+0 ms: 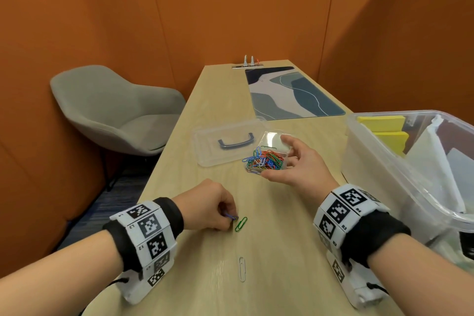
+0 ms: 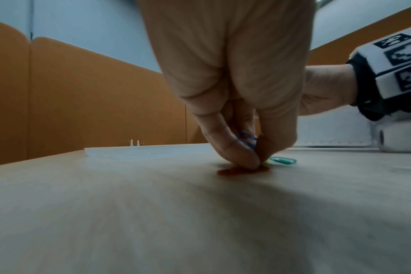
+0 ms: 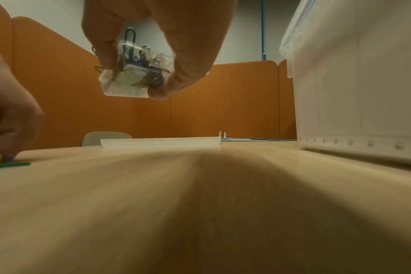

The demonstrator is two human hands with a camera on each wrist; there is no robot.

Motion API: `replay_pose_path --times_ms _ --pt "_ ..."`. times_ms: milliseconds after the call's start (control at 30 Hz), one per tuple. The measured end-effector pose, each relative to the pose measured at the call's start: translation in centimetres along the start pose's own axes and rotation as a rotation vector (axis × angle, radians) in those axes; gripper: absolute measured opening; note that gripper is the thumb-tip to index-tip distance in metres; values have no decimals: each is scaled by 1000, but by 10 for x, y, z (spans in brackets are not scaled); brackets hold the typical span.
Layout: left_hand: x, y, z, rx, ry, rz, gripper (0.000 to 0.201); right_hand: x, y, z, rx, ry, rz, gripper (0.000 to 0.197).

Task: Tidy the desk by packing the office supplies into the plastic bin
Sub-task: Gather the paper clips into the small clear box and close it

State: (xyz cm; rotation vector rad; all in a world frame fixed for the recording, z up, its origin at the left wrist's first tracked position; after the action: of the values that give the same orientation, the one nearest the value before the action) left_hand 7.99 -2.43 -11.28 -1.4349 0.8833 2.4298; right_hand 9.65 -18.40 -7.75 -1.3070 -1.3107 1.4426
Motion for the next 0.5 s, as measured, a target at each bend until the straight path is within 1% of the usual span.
replay_pose_path --times_ms 100,200,300,367,433,500 --pt "-16 4 4 9 48 21 15 1 0 0 3 -8 5 92" --pt "-62 19 15 81 197 166 4 1 1 -2 5 -13 5 92" --pt "-107 44 19 153 347 150 4 3 1 -2 4 -35 -5 91" --pt "-119 57 10 166 374 84 9 5 -1 -1 -4 -53 -25 89" --pt "-115 66 -4 154 346 9 17 6 -3 0 -10 -68 -40 87" --pt "-109 69 -9 155 351 -24 22 7 -3 1 -16 -75 -53 87"
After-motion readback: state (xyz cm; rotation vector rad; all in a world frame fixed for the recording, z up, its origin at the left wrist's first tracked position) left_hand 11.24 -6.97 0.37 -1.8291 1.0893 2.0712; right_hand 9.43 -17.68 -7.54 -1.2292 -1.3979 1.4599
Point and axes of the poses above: each hand's wrist, its own z-axis away from the middle knuckle, its own x-axis out of the palm, y = z × x, the point moved 9 cm from there along -z, towards the middle knuckle, and after that the axes turned 12 degrees about -y, right-handed, at the moved point
